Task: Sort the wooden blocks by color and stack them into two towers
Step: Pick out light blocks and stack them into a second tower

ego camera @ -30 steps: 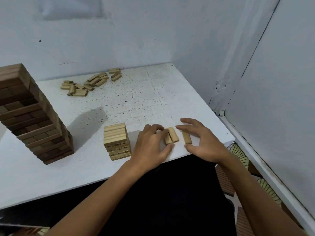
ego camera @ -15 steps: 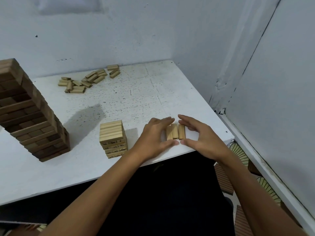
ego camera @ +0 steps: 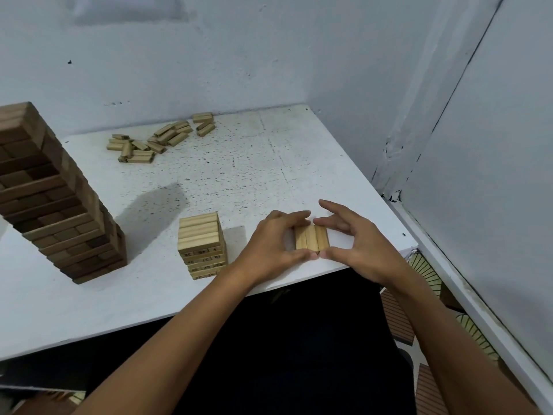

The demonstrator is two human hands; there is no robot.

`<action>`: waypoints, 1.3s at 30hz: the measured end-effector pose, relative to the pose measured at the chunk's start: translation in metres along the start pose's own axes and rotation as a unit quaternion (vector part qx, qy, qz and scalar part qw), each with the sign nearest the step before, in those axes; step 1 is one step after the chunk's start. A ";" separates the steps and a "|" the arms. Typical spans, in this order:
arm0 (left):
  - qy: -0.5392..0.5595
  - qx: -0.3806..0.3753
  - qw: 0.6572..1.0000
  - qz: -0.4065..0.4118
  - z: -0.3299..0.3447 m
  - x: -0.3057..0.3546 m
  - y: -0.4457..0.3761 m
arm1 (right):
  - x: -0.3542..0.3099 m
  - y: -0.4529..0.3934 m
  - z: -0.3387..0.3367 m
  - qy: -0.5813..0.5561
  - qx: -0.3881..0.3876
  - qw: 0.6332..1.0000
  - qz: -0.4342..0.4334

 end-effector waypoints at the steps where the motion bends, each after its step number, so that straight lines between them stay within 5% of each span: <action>1: 0.001 0.000 1.000 0.000 0.000 0.000 0.000 | 0.000 0.000 0.000 0.000 -0.002 1.000 0.001; 39: -0.061 -0.024 0.998 -0.016 -0.005 0.015 0.001 | -0.010 -0.004 -0.008 0.078 -0.009 0.997 -0.024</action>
Point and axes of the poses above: each hand's wrist, its own y-axis away from the middle knuckle, its own z-axis out of the palm, x = y × z, the point moved 1 cm from there along -y, towards the middle knuckle, and after that the axes turned 9 degrees about y, right-handed, at the moved point
